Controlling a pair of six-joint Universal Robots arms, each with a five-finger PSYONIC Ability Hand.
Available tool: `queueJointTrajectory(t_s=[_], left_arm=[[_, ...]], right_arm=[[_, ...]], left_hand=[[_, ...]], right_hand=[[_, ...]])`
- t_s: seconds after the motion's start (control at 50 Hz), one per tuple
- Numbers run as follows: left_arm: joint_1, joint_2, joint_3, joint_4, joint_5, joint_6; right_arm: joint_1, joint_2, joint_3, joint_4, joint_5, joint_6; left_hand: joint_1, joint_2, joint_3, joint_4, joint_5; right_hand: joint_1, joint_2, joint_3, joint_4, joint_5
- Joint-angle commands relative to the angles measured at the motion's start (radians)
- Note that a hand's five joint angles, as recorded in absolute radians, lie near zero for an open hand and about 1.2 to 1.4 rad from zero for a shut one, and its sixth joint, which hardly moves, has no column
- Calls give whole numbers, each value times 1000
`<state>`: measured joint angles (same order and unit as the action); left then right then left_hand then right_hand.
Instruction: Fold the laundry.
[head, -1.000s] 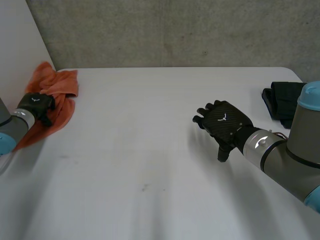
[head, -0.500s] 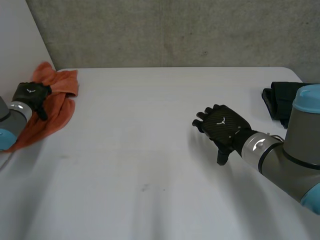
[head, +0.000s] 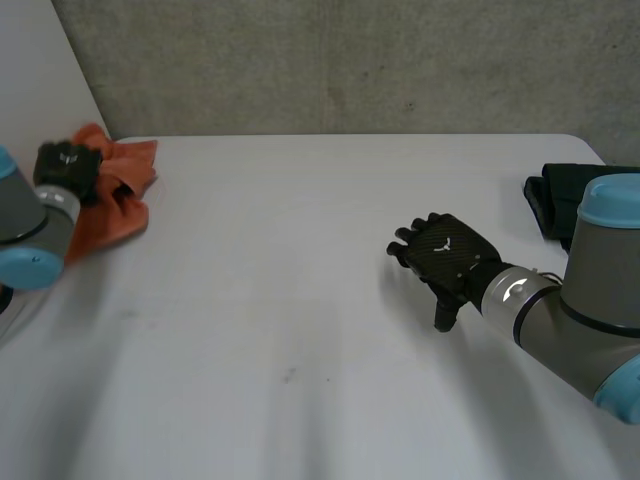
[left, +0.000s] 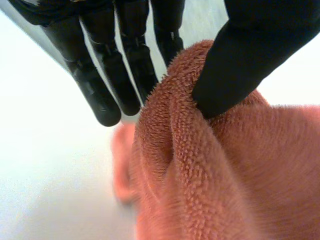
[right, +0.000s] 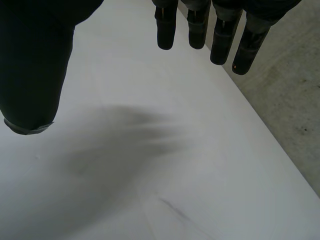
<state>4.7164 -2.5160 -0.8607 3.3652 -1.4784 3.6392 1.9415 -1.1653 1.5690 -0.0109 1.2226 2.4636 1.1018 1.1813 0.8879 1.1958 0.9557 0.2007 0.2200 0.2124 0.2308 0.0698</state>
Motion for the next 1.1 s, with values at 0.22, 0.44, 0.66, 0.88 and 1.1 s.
queueJointTrajectory(t_s=[0.22,0.44,0.66,0.88,1.1], left_arm=[[-518,511,-429,42,1,-399],[-702,468,-532,-115,150,-409],[-507,571,-506,-81,98,-390],[-335,415,-449,-55,82,-81],[-259,183,-279,-76,128,-10]], right_arm=[[-133,-30,-69,5,52,41],[-164,-42,-89,11,71,63],[-153,-42,-81,31,71,63],[-70,-51,-141,239,60,260],[45,171,-384,207,61,480]], left_hand=[[294,215,508,200,266],[-894,-974,-680,-988,-923],[-882,-962,-669,-976,-911],[-865,-944,-651,-959,-893],[-841,-921,-627,-935,-870]], right_hand=[[-26,-45,-38,-56,-70],[-26,-45,-38,-56,-70],[-26,-45,-38,-56,-70],[-26,-45,-38,-56,-70],[-26,-45,-38,-56,-70]])
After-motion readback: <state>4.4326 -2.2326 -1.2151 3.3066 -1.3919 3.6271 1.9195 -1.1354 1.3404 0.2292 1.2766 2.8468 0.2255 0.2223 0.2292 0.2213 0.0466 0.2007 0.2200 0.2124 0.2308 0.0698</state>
